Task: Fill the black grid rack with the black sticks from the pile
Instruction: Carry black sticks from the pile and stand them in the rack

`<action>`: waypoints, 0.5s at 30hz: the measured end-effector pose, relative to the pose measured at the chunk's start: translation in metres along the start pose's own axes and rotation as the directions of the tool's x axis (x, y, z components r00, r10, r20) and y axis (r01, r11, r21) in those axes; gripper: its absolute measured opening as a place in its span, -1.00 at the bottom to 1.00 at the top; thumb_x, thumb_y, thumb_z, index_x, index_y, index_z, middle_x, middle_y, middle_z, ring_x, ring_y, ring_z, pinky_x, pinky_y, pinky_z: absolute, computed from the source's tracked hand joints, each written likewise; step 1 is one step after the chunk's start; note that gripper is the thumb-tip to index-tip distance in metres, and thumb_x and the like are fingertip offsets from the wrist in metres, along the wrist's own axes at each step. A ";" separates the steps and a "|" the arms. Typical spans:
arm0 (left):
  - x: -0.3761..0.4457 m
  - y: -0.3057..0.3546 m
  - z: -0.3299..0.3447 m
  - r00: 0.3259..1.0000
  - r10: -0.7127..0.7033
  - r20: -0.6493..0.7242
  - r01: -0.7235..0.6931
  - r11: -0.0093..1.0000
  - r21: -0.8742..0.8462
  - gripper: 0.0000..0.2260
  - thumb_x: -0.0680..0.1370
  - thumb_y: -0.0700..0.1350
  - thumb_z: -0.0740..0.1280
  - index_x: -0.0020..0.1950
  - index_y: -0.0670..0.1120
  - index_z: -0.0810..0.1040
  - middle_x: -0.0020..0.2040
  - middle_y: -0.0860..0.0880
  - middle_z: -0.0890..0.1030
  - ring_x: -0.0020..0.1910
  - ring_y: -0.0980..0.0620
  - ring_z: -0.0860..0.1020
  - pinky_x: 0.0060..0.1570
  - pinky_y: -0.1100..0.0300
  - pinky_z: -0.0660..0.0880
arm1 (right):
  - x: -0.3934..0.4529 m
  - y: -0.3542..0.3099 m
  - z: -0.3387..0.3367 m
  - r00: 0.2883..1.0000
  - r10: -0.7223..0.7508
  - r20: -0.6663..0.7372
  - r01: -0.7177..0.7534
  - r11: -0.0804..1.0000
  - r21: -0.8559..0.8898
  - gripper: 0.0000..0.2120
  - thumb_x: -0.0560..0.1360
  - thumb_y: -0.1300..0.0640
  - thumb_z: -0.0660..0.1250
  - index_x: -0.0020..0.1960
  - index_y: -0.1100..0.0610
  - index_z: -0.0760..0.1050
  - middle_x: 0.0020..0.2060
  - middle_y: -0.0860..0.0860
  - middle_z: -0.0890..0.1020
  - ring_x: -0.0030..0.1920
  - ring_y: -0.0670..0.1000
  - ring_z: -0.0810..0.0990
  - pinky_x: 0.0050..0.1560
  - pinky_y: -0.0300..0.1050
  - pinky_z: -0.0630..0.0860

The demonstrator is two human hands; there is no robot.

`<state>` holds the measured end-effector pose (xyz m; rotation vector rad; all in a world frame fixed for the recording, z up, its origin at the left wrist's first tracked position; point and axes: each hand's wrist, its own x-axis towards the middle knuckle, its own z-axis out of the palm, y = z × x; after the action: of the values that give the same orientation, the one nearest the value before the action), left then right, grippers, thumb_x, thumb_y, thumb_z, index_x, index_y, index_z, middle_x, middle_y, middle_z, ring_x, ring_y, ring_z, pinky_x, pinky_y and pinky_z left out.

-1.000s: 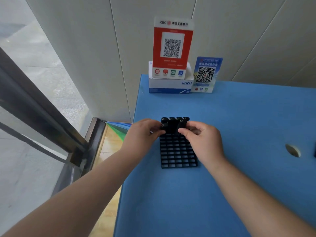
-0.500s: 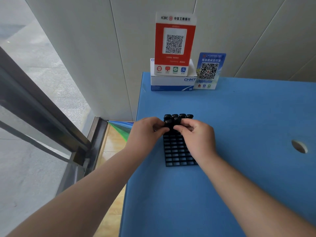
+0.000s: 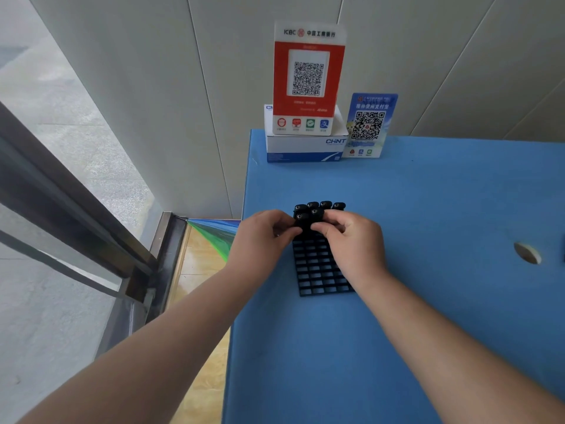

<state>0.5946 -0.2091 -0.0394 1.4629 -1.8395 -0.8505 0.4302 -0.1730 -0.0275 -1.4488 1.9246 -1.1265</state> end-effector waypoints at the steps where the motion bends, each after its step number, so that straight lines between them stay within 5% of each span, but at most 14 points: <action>1: 0.001 0.000 0.000 1.000 0.003 0.002 -0.003 1.000 0.005 -0.92 0.48 -0.06 0.49 -0.07 0.00 0.65 -0.18 0.10 0.66 -0.17 0.16 0.60 -0.06 0.21 0.56 | -0.001 0.000 0.001 1.000 -0.004 -0.002 0.004 1.000 0.002 -0.83 0.46 0.14 0.50 0.04 0.01 0.72 -0.10 -0.14 0.74 -0.05 -0.17 0.67 0.10 -0.18 0.58; 10: 0.000 0.000 -0.001 1.000 0.017 0.001 -0.017 1.000 -0.004 -0.93 0.48 -0.07 0.50 -0.09 0.00 0.65 -0.20 0.12 0.66 -0.19 0.17 0.60 -0.12 0.28 0.53 | -0.001 0.004 0.005 1.000 0.010 -0.001 -0.010 0.999 -0.041 -0.87 0.46 0.15 0.49 0.00 0.00 0.72 -0.15 -0.14 0.73 -0.09 -0.12 0.67 0.05 -0.11 0.59; 15: -0.001 -0.001 0.001 1.000 -0.031 -0.001 0.031 0.999 -0.017 -0.94 0.48 -0.06 0.49 -0.11 0.03 0.64 -0.21 0.13 0.65 -0.18 0.20 0.59 -0.17 0.39 0.46 | -0.001 0.003 0.005 1.000 -0.005 0.007 0.006 0.995 -0.104 -0.90 0.48 0.12 0.49 -0.02 0.02 0.72 -0.18 -0.15 0.72 -0.15 -0.18 0.65 -0.04 -0.25 0.57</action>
<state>0.5944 -0.2076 -0.0405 1.4848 -1.8083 -0.8780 0.4328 -0.1737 -0.0326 -1.5111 2.0022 -1.0365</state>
